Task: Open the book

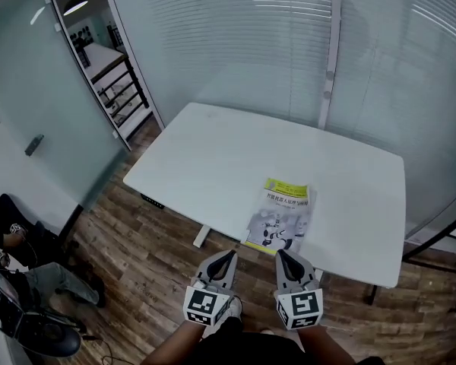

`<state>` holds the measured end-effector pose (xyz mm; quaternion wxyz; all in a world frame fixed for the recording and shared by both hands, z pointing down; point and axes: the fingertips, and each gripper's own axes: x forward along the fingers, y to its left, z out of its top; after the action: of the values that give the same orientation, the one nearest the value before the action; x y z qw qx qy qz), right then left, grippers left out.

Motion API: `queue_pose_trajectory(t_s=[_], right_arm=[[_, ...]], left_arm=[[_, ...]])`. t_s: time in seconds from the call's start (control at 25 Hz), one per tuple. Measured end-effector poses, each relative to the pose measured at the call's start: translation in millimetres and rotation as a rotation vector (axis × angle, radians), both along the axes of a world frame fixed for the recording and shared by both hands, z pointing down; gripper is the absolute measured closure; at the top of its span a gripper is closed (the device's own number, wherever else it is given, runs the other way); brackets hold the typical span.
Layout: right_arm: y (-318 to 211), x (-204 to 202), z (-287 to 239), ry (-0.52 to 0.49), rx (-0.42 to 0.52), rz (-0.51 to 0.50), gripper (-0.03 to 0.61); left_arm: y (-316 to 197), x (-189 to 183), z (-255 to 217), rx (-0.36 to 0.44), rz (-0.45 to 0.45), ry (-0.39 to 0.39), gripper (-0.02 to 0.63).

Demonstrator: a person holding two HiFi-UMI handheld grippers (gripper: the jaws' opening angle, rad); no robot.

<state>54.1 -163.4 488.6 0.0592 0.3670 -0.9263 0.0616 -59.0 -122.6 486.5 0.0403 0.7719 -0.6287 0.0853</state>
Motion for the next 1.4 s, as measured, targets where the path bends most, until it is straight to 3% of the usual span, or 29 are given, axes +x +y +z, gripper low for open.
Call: queue_pose_trajectory(t_s=[0.16, 0.4, 0.52, 0.76, 0.96, 1.24, 1.4], right_arm=[[-15.7, -5.4, -5.0, 0.040, 0.038, 0.068, 0.574], [-35.1, -25.3, -9.9, 0.027, 0.002, 0.139, 0.574], [-46.1, -34.0, -4.7, 0.070, 0.008, 0.162, 0.574], [-57.2, -34.0, 12.6, 0.110, -0.003, 0.190, 0.573], [-64.7, -33.6, 19.5, 0.152, -0.001, 0.240, 0.572], [-75.1, 0.9, 42.2, 0.197, -0.121, 0.336, 0.572], [-86.4, 14.8, 61.0, 0.172, -0.211, 0.334, 0.572]], left_arm=[[-19.3, -11.9, -0.2, 0.000, 0.048, 0.050, 0.600], [-47.4, -21.9, 3.9, -0.020, 0.122, 0.032, 0.600], [-58.6, -25.5, 10.0, -0.043, 0.165, 0.043, 0.600], [-77.4, -37.3, 6.6, -0.014, 0.233, 0.059, 0.600], [-93.2, -42.9, 0.3, 0.028, 0.286, 0.025, 0.600], [-111.8, -29.1, -6.7, 0.084, 0.356, -0.002, 0.600], [-113.3, -17.0, 3.5, 0.042, 0.361, 0.014, 0.600]])
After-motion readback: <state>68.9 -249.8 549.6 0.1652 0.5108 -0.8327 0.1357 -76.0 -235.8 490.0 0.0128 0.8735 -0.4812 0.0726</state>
